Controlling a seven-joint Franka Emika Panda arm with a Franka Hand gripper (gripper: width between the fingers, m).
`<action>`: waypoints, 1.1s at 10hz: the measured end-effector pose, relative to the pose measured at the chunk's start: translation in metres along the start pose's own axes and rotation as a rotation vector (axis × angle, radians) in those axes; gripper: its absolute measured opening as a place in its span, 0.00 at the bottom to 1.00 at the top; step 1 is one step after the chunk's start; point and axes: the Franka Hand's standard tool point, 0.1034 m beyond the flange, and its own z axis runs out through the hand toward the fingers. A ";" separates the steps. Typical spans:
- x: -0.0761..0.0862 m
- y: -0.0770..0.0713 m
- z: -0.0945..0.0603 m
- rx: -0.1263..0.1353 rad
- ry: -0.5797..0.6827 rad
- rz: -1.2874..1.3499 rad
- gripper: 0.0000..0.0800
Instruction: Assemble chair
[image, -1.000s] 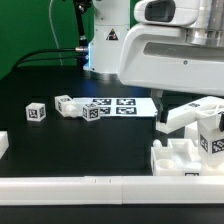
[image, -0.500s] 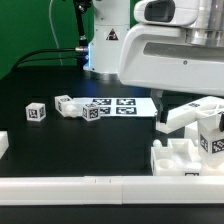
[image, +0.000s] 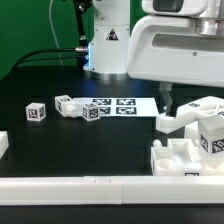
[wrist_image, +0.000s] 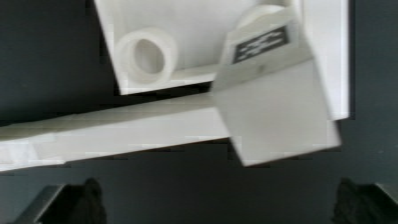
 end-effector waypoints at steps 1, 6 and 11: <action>-0.002 -0.002 0.001 0.001 -0.001 -0.003 0.81; -0.019 -0.019 0.018 0.002 -0.021 -0.001 0.81; -0.018 -0.017 0.018 0.001 -0.022 0.133 0.56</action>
Offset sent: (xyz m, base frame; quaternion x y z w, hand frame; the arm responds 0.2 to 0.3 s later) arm -0.0092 0.0180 -0.0129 0.0071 0.0043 0.0082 0.9999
